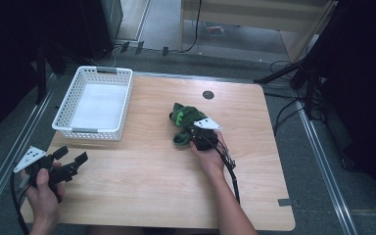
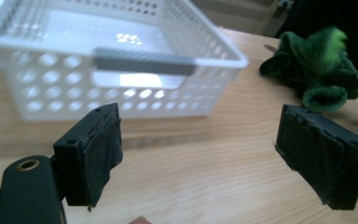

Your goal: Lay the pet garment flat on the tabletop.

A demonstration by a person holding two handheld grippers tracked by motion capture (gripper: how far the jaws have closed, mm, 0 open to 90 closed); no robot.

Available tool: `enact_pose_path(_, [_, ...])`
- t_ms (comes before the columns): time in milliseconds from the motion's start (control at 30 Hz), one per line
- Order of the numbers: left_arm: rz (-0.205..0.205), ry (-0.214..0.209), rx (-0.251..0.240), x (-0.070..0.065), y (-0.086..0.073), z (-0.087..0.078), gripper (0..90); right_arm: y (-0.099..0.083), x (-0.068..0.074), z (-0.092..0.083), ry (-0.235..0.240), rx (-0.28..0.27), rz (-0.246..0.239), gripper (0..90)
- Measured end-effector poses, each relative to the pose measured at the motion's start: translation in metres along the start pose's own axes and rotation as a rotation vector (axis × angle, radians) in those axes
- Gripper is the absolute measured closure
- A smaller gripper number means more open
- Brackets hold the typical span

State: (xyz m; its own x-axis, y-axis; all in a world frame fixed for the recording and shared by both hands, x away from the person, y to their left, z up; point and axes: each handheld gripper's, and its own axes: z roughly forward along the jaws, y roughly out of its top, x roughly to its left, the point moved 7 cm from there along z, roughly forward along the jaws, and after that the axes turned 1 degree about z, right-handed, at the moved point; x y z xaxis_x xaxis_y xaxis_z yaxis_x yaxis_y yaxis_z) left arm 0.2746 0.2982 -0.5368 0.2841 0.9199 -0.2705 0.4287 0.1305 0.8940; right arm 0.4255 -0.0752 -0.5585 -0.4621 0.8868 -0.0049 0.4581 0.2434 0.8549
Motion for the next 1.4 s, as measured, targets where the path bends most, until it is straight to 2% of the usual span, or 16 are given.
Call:
enact_pose_path(100, [0.031,-0.031,0.002,-0.020,0.009,0.010,14.5,0.012,0.006,-0.020,0.026,-0.031,-0.004,77.5])
enact_pose_path(133, [0.047,-0.060,0.006,-0.035,0.016,0.018,14.5,0.015,0.009,-0.027,0.037,-0.036,-0.002,77.5])
enact_pose_path(200, [0.048,-0.078,0.008,-0.042,0.019,0.023,14.5,0.021,0.014,-0.042,0.066,-0.040,0.001,77.5])
enact_pose_path(233, [0.061,-0.108,0.004,-0.058,0.026,0.030,14.5,0.024,0.017,-0.049,0.078,-0.043,0.001,77.5])
enact_pose_path(267, [0.061,-0.108,0.004,-0.058,0.026,0.030,14.5,0.025,0.019,-0.056,0.089,-0.045,0.007,77.4])
enact_pose_path(300, [0.077,-0.139,-0.004,-0.073,0.032,0.036,14.5,0.027,0.022,-0.063,0.102,-0.050,0.011,77.4])
enact_pose_path(433, [0.101,-0.186,0.001,-0.092,0.036,0.044,14.5,0.029,0.031,-0.082,0.129,-0.071,0.009,77.4])
enact_pose_path(633, [0.165,-0.259,0.058,-0.121,0.022,0.055,14.5,0.008,0.058,-0.117,0.195,-0.081,-0.006,77.1])
enact_pose_path(867, [0.180,-0.323,0.119,-0.139,-0.003,0.063,14.5,-0.030,0.080,-0.135,0.237,-0.054,-0.036,73.7])
enact_pose_path(900, [0.188,-0.330,0.134,-0.141,-0.007,0.065,14.5,-0.045,0.087,-0.141,0.268,-0.041,-0.042,63.9])
enact_pose_path(933, [0.187,-0.333,0.138,-0.143,-0.009,0.066,14.5,-0.045,0.087,-0.141,0.268,-0.041,-0.042,63.9])
enact_pose_path(1033, [0.184,-0.351,0.155,-0.148,-0.014,0.070,14.5,-0.056,0.093,-0.149,0.388,0.013,-0.029,38.8])
enact_pose_path(1100, [0.195,-0.360,0.183,-0.151,-0.019,0.074,14.5,-0.053,0.090,-0.159,0.411,-0.005,-0.039,30.0])
enact_pose_path(1267, [0.172,-0.351,0.234,-0.152,-0.027,0.086,14.5,-0.037,0.072,-0.159,0.375,-0.060,-0.028,31.0])
enact_pose_path(1300, [0.161,-0.346,0.249,-0.152,-0.030,0.091,14.6,-0.030,0.057,-0.148,0.299,-0.058,-0.011,36.4])
enact_pose_path(1400, [0.150,-0.331,0.283,-0.153,-0.035,0.104,14.9,-0.027,0.041,-0.132,0.225,-0.026,0.011,38.8])
